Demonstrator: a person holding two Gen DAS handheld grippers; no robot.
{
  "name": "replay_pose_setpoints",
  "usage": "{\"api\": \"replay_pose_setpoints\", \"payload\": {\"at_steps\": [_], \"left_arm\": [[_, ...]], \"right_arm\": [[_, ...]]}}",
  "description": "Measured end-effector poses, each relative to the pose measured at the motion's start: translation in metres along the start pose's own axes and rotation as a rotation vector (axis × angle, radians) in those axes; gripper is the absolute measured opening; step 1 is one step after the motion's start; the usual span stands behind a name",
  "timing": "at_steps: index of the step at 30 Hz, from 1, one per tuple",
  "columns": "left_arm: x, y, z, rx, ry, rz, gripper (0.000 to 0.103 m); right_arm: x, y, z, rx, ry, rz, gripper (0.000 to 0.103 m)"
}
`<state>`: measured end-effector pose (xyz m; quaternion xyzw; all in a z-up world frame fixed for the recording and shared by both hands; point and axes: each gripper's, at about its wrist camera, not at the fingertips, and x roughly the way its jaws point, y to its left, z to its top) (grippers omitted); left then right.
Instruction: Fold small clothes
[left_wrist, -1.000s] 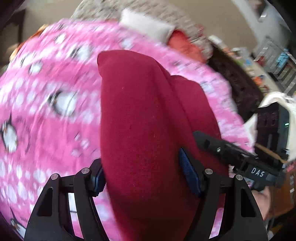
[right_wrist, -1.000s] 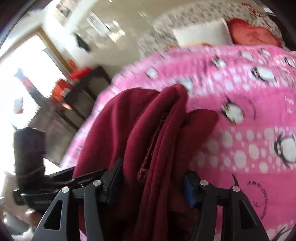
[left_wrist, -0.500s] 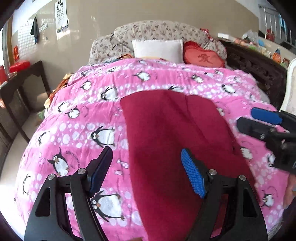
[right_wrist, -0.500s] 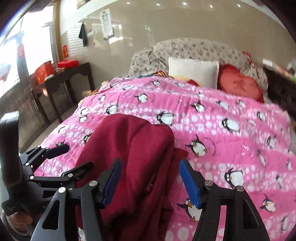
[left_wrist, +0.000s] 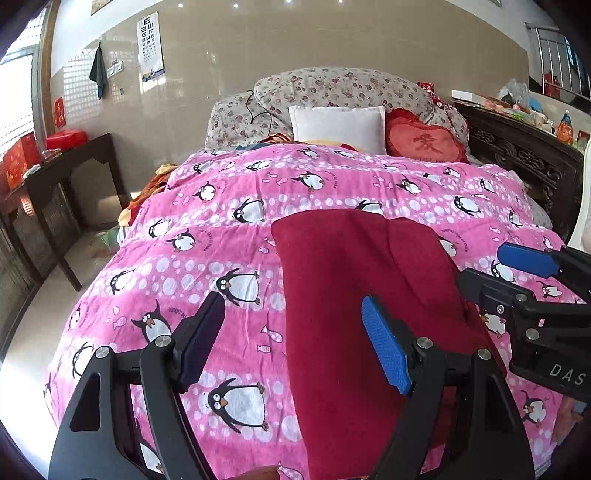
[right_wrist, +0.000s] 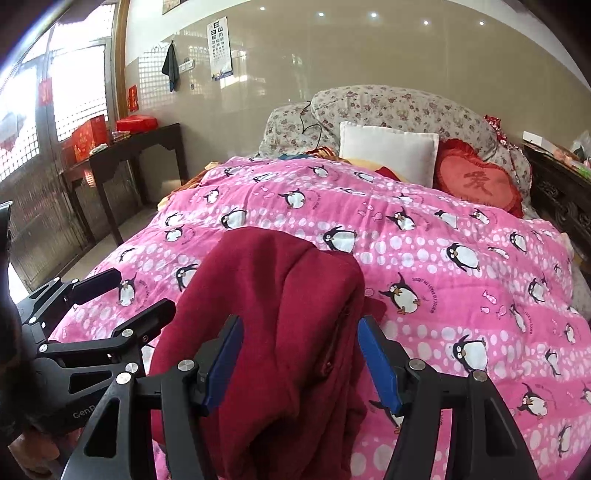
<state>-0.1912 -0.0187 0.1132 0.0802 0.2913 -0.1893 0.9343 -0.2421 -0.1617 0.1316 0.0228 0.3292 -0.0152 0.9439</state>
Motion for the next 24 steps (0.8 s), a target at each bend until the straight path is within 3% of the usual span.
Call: {"api": "replay_pose_setpoints", "payload": {"at_steps": [24], "left_arm": [[0.0005,-0.001,-0.0036,-0.017,0.01,-0.011,0.077]], "right_arm": [[0.0049,-0.001,-0.0067,0.037,0.019,0.027,0.062]]}}
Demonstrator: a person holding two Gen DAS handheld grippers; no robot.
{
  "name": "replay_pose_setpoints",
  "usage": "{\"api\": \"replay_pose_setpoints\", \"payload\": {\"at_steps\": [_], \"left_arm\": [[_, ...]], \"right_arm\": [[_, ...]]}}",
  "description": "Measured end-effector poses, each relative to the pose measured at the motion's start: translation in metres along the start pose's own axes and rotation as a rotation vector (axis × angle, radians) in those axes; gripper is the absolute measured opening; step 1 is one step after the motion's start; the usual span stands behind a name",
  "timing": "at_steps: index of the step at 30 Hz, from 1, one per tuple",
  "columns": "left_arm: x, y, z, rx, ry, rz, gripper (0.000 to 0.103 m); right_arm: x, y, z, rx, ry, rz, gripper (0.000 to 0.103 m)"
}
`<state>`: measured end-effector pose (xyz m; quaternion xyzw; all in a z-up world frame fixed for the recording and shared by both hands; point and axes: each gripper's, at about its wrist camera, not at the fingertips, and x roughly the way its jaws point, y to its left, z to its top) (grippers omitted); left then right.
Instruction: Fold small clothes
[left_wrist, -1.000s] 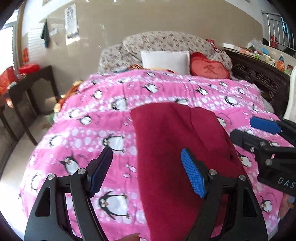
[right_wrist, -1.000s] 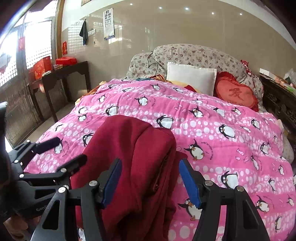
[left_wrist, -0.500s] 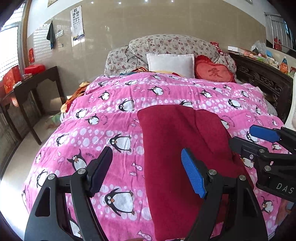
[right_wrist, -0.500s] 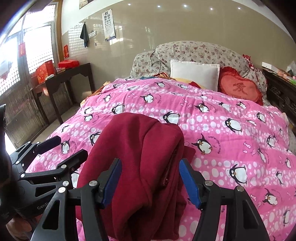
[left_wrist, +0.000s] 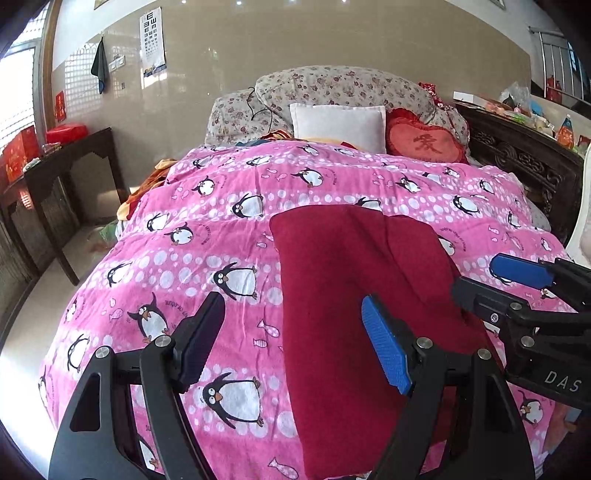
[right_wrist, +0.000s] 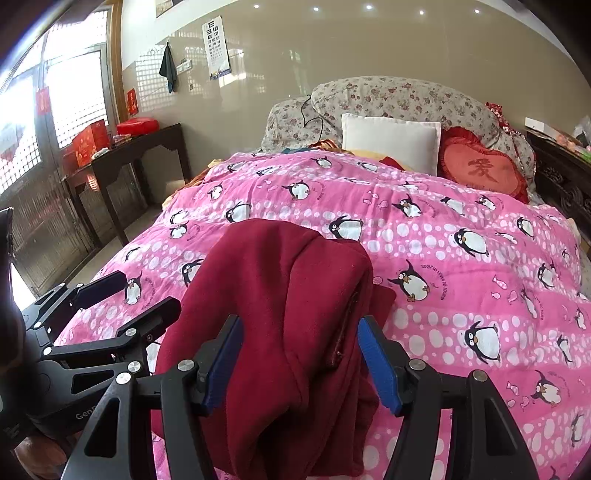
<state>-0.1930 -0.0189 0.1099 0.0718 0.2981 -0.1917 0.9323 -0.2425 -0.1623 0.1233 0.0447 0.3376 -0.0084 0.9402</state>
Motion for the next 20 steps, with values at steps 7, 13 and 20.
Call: {"api": "replay_pose_setpoints", "payload": {"at_steps": [7,13,20], "left_arm": [[0.001,-0.0004,0.0005,-0.003,0.004,-0.003,0.077],[0.0015,-0.0015,0.0003,0.002,-0.001,-0.012,0.077],[-0.0031,-0.0047,-0.0008,0.02,-0.046,-0.021,0.077]], "right_arm": [[0.0018,-0.0006,-0.0007,0.007,0.007,0.006,0.062],[0.0027,0.0001,-0.0012,0.01,0.011,0.01,0.062],[0.0026,-0.0017,-0.0023,0.016,0.014,0.015,0.062]]}}
